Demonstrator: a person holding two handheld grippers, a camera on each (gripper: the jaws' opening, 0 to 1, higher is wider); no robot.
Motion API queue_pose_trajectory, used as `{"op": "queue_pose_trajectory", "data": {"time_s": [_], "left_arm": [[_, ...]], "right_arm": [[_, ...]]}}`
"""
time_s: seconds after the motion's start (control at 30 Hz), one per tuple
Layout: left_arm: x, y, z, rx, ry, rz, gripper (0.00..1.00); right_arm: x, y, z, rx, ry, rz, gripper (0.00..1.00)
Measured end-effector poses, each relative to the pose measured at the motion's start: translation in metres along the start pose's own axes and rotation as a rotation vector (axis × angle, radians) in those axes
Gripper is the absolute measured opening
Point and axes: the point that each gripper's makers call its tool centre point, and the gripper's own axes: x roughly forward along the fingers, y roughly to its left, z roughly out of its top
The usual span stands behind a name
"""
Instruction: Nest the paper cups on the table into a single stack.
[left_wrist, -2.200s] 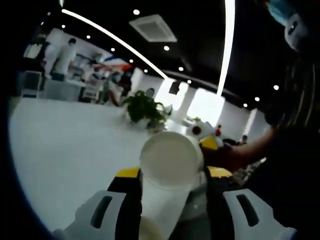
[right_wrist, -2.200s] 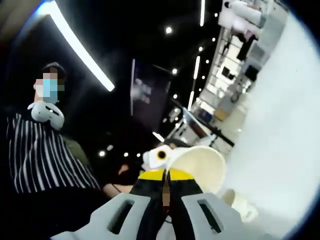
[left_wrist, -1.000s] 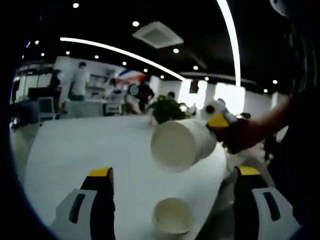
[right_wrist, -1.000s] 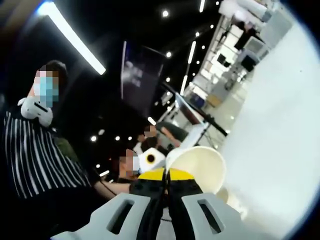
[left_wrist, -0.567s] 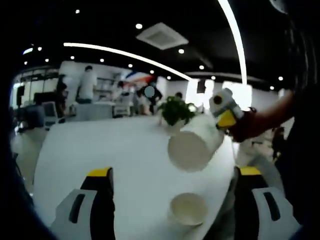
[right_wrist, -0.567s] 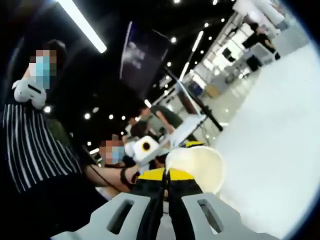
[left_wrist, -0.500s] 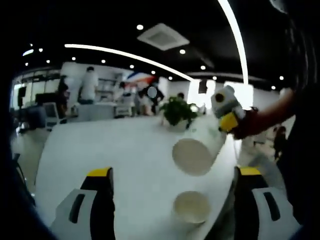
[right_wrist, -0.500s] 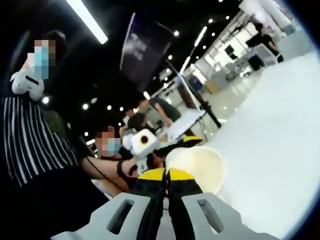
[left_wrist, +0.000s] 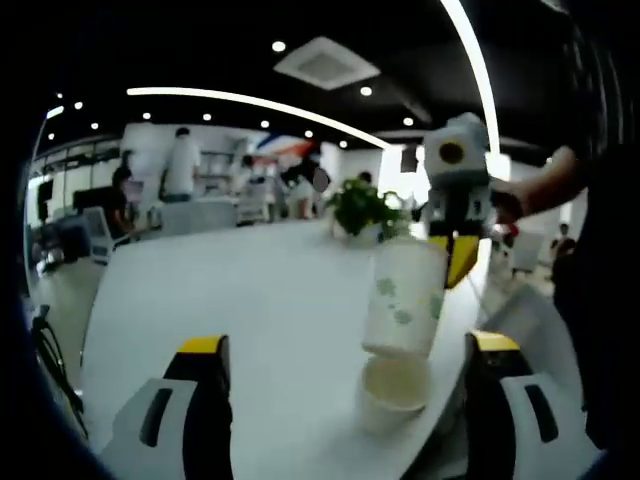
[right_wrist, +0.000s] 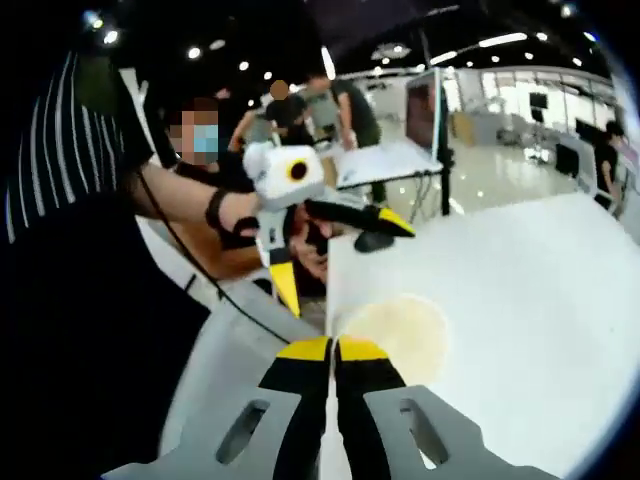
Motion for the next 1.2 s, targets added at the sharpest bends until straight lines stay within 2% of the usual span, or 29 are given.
{"op": "queue_pose_trajectory", "data": {"time_s": [0.1,0.13,0.2,0.3,0.33,0.4,0.6,0.8,1.2], "left_arm": [[0.000,-0.002,-0.004,0.012,0.009,-0.002,0.94],[0.000,-0.003,-0.005,0.011,0.011,-0.003,0.94],[0.000,-0.005,-0.007,-0.007,0.017,-0.005,0.95],[-0.001,-0.008,-0.009,-0.006,0.014,-0.009,0.94],[-0.002,-0.009,-0.010,-0.008,0.016,-0.010,0.94],[-0.003,-0.009,-0.014,-0.014,0.020,-0.007,0.94],[-0.010,-0.009,-0.015,-0.028,0.013,-0.003,0.91],[-0.012,-0.006,-0.016,-0.041,0.016,0.004,0.91],[-0.010,-0.015,-0.027,-0.063,0.038,-0.017,0.90]], "right_arm": [[0.007,0.002,-0.007,-0.104,0.113,0.013,0.00],[0.011,0.004,-0.014,-0.180,0.192,0.028,0.00],[0.016,0.004,-0.022,-0.275,0.268,0.034,0.00],[0.022,0.005,-0.027,-0.352,0.319,0.042,0.00],[0.026,0.007,-0.026,-0.382,0.314,0.051,0.00],[0.030,0.011,-0.029,-0.369,0.338,0.069,0.00],[0.037,0.013,-0.035,-0.407,0.367,0.086,0.00],[0.042,0.013,-0.041,-0.411,0.395,0.103,0.00],[0.054,0.012,-0.049,-0.430,0.422,0.125,0.00]]}}
